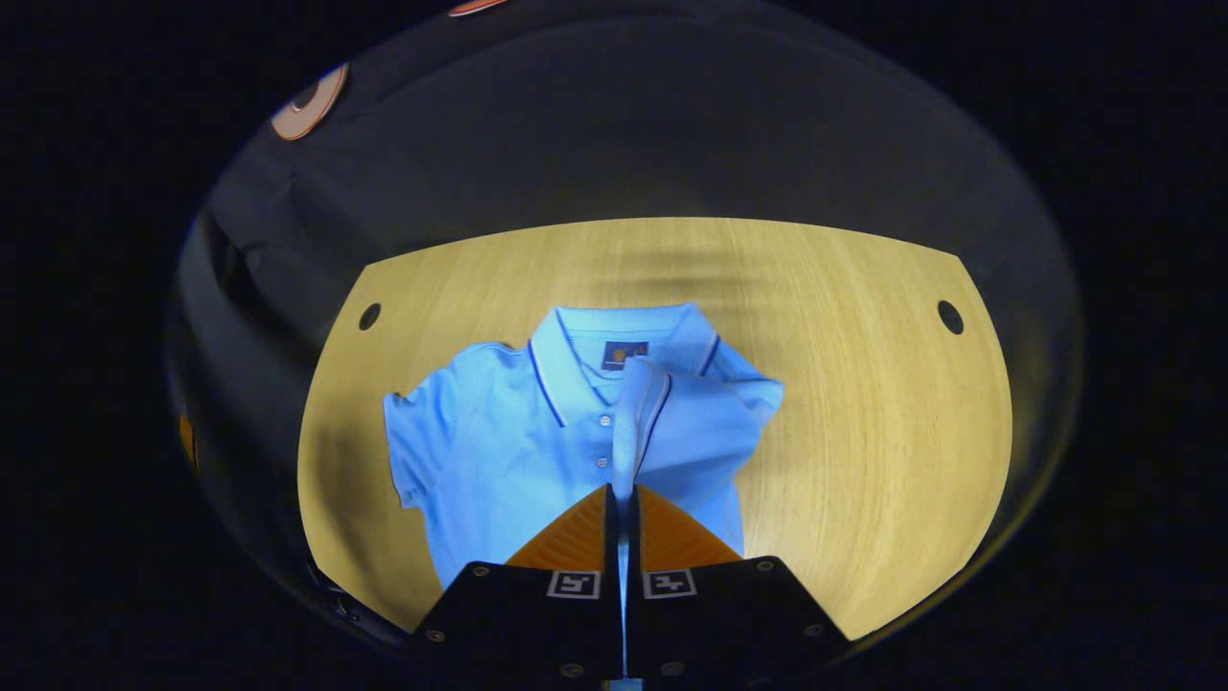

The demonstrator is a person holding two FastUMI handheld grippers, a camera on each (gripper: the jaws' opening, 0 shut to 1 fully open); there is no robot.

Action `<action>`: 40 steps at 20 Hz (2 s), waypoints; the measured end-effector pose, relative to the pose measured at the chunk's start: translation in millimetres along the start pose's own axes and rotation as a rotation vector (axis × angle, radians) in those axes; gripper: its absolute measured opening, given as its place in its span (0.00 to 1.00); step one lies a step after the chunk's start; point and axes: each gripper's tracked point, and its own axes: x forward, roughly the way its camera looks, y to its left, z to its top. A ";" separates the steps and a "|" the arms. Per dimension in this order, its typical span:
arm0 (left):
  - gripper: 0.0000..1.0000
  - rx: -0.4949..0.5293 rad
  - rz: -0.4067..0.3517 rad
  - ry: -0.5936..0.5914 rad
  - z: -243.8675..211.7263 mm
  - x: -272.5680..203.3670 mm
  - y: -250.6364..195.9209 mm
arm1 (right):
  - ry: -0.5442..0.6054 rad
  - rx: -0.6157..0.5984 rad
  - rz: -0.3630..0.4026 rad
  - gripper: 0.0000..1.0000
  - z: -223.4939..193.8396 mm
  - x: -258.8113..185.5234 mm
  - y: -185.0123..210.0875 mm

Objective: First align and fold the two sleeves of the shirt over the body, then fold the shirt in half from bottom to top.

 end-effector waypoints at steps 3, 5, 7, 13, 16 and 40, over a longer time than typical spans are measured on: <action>0.99 0.001 0.006 0.015 -5.5 0.9 7.5 | 0.021 0.012 0.067 0.08 -6.9 4.2 29.5; 0.98 0.001 0.000 0.024 -9.2 1.7 5.5 | -0.001 0.020 0.104 0.16 -2.9 2.8 43.1; 0.98 0.001 -0.011 0.038 -12.7 5.5 -0.8 | -0.016 0.030 0.128 0.53 -0.6 -8.2 49.2; 0.99 -0.055 -0.108 0.119 -35.1 19.3 -52.2 | -0.121 0.068 0.086 0.98 15.9 -48.6 21.0; 0.99 -0.057 -0.182 0.179 -49.8 31.4 -89.5 | -0.162 0.066 0.054 0.98 15.7 -68.4 -4.5; 1.00 -0.012 -0.156 0.988 -212.8 115.4 -175.7 | -0.138 0.239 0.051 0.98 -35.3 -99.7 -165.6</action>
